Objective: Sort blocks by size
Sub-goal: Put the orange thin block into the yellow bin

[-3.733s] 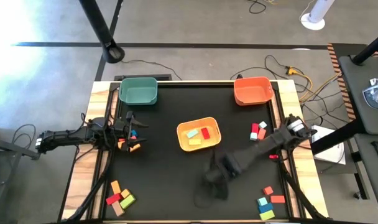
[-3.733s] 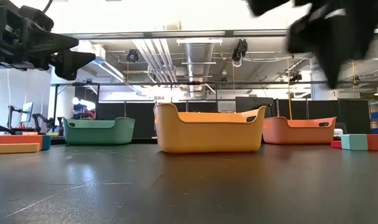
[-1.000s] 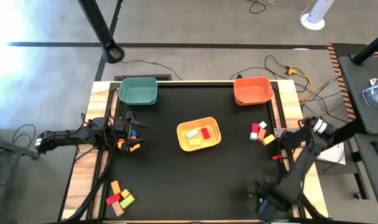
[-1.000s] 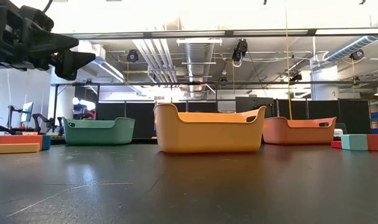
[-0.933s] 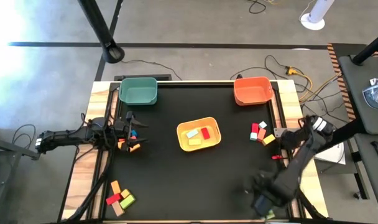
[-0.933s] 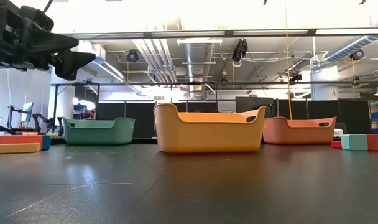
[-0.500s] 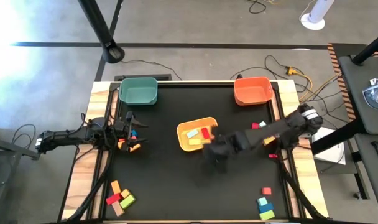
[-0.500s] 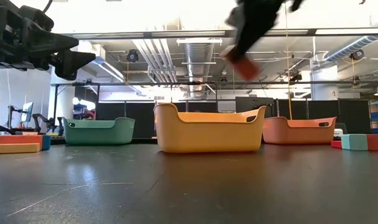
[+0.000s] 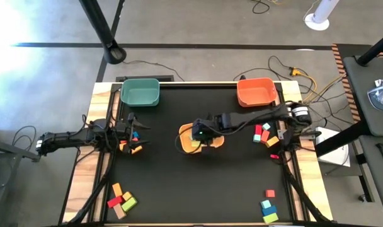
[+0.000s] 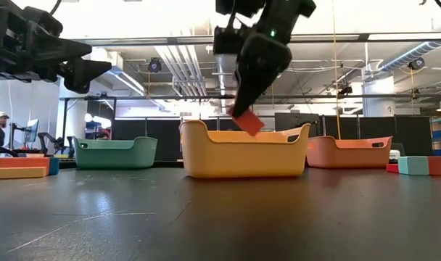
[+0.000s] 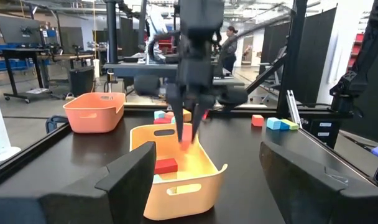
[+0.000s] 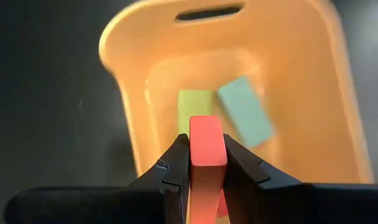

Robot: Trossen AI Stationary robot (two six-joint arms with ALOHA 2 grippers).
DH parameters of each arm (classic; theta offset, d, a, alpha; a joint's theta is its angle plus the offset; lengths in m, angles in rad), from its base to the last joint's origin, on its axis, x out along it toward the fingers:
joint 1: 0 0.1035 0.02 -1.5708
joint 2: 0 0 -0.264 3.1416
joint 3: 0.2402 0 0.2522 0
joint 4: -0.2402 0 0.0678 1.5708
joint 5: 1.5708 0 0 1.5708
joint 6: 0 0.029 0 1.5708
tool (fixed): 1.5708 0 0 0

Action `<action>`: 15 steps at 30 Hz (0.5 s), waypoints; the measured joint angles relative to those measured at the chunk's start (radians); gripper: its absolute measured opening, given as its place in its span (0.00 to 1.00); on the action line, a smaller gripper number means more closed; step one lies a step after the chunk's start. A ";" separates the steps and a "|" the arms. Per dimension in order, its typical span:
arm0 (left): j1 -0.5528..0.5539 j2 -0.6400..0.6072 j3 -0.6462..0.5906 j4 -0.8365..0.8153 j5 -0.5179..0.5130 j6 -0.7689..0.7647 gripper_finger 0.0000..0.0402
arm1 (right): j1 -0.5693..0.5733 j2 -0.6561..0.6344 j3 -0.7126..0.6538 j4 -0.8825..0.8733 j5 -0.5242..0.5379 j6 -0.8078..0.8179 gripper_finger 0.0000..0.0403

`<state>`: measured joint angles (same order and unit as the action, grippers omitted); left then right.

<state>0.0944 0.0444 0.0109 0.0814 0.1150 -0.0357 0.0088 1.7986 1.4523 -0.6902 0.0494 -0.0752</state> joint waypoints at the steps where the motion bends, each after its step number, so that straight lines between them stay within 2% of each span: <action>1: 0.000 0.000 0.000 0.000 0.000 0.000 0.68 | -0.003 0.013 0.000 -0.001 -0.017 0.004 0.14; 12: 0.000 0.000 0.000 0.000 0.000 0.000 0.68 | -0.015 0.085 0.000 0.134 -0.022 -0.080 0.15; 15: 0.000 0.000 0.000 0.000 0.000 0.000 0.68 | -0.019 0.085 0.000 0.135 0.056 -0.106 0.15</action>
<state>0.0942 0.0441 0.0109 0.0815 0.1150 -0.0353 -0.0103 1.8835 1.4521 -0.5552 0.1057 -0.1813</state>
